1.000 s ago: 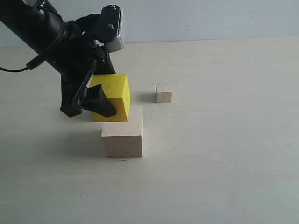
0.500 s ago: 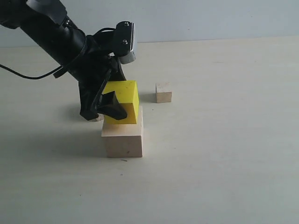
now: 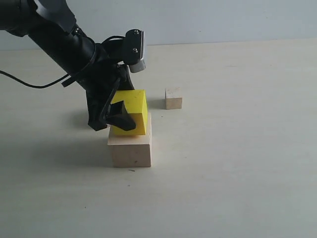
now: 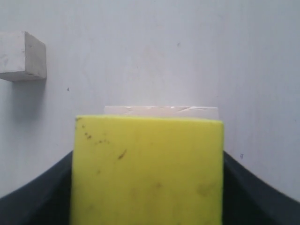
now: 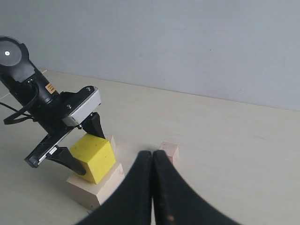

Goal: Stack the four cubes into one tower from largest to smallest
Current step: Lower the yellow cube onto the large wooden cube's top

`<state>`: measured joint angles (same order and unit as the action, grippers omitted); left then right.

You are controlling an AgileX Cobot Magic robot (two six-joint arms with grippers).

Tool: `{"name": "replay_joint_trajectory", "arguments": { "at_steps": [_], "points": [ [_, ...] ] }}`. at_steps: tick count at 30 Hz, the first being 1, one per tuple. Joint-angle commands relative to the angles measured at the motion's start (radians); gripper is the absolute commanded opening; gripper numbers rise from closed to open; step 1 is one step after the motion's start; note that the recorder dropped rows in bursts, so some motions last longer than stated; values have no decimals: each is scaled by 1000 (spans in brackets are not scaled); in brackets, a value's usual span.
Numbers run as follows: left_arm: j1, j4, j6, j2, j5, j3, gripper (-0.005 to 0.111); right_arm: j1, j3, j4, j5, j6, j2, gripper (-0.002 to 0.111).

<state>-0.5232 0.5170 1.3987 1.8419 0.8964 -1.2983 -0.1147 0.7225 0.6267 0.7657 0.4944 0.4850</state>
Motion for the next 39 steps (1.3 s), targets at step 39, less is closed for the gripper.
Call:
{"name": "replay_joint_trajectory", "arguments": {
  "at_steps": [39],
  "points": [
    [-6, -11, -79, 1, -10, 11, 0, -2, 0, 1, 1, -1, 2, 0]
  ]
}}
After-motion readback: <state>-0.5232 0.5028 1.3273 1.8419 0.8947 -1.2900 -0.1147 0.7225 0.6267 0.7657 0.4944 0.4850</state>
